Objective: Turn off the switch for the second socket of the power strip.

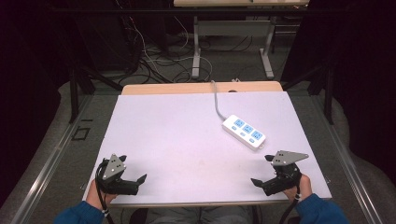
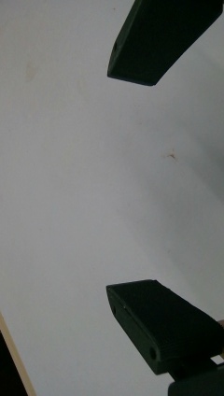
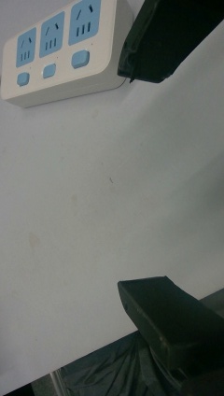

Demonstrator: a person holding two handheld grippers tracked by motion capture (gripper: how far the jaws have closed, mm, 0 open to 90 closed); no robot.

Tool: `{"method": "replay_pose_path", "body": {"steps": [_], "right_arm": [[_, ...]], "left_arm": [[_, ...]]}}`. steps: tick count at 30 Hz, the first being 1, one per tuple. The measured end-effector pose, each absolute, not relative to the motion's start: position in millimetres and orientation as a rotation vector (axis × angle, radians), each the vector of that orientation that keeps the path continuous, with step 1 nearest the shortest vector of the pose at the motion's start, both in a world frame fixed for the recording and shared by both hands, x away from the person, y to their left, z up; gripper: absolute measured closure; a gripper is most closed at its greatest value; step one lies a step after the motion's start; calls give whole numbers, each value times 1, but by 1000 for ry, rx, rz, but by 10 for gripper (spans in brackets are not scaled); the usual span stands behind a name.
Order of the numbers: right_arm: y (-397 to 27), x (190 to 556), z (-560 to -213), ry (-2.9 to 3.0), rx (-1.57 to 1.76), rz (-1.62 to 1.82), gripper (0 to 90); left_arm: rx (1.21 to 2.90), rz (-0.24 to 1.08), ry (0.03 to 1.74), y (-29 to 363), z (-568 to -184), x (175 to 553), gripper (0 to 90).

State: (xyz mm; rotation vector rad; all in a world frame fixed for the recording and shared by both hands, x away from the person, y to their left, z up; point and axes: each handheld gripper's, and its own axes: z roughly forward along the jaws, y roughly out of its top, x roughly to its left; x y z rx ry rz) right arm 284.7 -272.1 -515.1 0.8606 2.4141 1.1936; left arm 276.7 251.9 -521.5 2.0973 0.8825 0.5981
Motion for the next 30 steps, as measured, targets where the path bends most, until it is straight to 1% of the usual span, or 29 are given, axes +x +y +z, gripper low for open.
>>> {"method": "replay_pose_path", "body": {"steps": [8, 17, 30], "right_arm": [[-273, 286, -515, 2407, 866, 1197, 0], [-272, 287, -512, 2397, 880, 1192, 0], [-266, 291, -506, 2373, 876, 1175, 0]], "left_arm": [[2124, 591, 880, 249, -522, 278, 4], [2105, 601, 877, 250, -522, 278, 3], [2119, 597, 870, 250, -523, 278, 3]]}}
